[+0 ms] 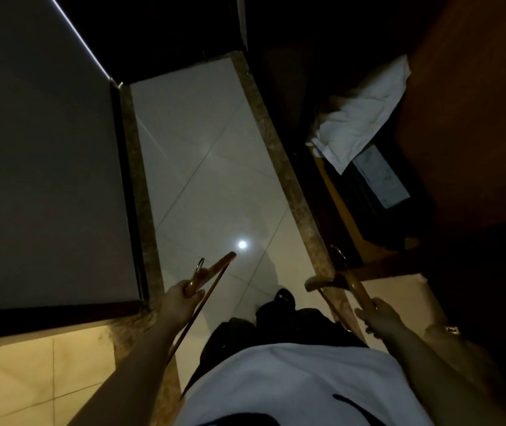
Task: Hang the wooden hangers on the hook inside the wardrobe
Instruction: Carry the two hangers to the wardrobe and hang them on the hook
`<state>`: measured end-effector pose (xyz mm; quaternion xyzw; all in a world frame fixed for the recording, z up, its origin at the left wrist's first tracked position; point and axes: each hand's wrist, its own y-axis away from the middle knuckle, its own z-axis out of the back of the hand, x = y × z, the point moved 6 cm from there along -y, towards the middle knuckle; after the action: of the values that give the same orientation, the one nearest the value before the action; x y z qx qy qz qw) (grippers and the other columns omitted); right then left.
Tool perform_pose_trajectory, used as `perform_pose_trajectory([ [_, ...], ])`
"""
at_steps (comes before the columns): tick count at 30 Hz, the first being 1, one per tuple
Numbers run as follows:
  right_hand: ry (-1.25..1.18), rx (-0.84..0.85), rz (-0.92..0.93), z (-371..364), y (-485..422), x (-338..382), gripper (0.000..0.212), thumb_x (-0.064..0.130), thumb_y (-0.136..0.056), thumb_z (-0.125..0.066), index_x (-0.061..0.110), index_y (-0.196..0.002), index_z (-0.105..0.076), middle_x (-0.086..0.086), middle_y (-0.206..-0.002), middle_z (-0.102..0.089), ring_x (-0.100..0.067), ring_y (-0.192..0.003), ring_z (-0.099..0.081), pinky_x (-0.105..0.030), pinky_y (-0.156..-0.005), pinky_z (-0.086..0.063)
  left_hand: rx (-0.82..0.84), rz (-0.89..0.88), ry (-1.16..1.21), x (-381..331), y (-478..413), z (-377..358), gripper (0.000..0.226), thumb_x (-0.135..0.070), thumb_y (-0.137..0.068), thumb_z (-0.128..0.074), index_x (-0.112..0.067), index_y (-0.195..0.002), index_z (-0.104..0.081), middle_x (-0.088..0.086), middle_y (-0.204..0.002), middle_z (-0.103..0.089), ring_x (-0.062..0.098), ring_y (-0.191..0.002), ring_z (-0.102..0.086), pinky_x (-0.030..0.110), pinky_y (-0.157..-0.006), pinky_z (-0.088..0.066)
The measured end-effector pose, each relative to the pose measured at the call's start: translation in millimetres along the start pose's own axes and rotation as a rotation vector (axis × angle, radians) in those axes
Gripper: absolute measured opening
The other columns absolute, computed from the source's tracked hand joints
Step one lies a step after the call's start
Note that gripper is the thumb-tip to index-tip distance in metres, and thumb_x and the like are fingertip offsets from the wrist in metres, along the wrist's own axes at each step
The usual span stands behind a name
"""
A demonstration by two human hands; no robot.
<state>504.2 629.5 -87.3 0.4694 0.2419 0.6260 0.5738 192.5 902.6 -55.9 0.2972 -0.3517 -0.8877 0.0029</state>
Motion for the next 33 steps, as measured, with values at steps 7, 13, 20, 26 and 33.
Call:
perform_pose_trajectory([
  [7, -0.097, 0.008, 0.149, 54.6, -34.0, 145.9, 0.056, 0.017, -0.091, -0.056, 0.007, -0.141, -0.033, -0.019, -0.135, -0.047, -0.035, -0.120, -0.048, -0.040, -0.091, -0.043, 0.024, 0.082, 0.031, -28.0, -51.6, 15.1, 0.019, -0.013, -0.088, -0.059, -0.004, -0.106, -0.059, 0.016, -0.086, -0.062, 0.038, -0.091, -0.062, 0.041, -0.081, -0.050],
  [13, -0.182, -0.020, 0.128, 64.4, -69.7, 198.0, 0.055, 0.019, -0.091, -0.055, 0.009, -0.141, -0.034, -0.017, -0.137, -0.046, -0.035, -0.123, -0.046, -0.043, -0.097, -0.040, 0.079, 0.033, -0.042, -81.5, -130.5, 38.8, 0.020, -0.015, -0.089, -0.058, -0.006, -0.107, -0.059, 0.011, -0.081, -0.061, 0.027, -0.077, -0.060, 0.034, -0.069, -0.048],
  [20, -0.287, -0.096, -0.083, 38.6, -86.5, 195.4, 0.066, 0.023, -0.087, -0.062, 0.012, -0.143, -0.029, -0.020, -0.134, -0.046, -0.038, -0.116, -0.050, -0.045, -0.091, -0.045, 0.134, -0.177, -0.125, -198.0, -242.6, 83.8, 0.021, -0.016, -0.089, -0.059, -0.006, -0.107, -0.059, 0.011, -0.083, -0.062, 0.028, -0.080, -0.061, 0.034, -0.073, -0.050],
  [26, -0.323, -0.183, -0.223, 15.4, -74.9, 195.8, 0.033, 0.016, -0.088, -0.059, 0.001, -0.116, -0.050, -0.009, -0.077, -0.054, -0.020, -0.065, -0.052, -0.028, -0.053, -0.040, 0.202, -0.329, -0.172, -282.8, -304.4, 113.6, 0.028, -0.014, -0.088, -0.060, -0.002, -0.113, -0.058, 0.012, -0.092, -0.062, 0.028, -0.087, -0.060, 0.036, -0.082, -0.049],
  [33, -0.443, -0.243, -0.322, 8.5, -87.9, 217.2, 0.019, 0.013, -0.085, -0.064, 0.003, -0.097, -0.054, -0.006, -0.066, -0.051, -0.015, -0.054, -0.049, -0.022, -0.046, -0.036, 0.283, -0.366, -0.280, -327.7, -344.5, 106.5, 0.028, -0.015, -0.088, -0.060, 0.000, -0.112, -0.059, 0.014, -0.087, -0.063, 0.030, -0.083, -0.062, 0.040, -0.083, -0.051],
])
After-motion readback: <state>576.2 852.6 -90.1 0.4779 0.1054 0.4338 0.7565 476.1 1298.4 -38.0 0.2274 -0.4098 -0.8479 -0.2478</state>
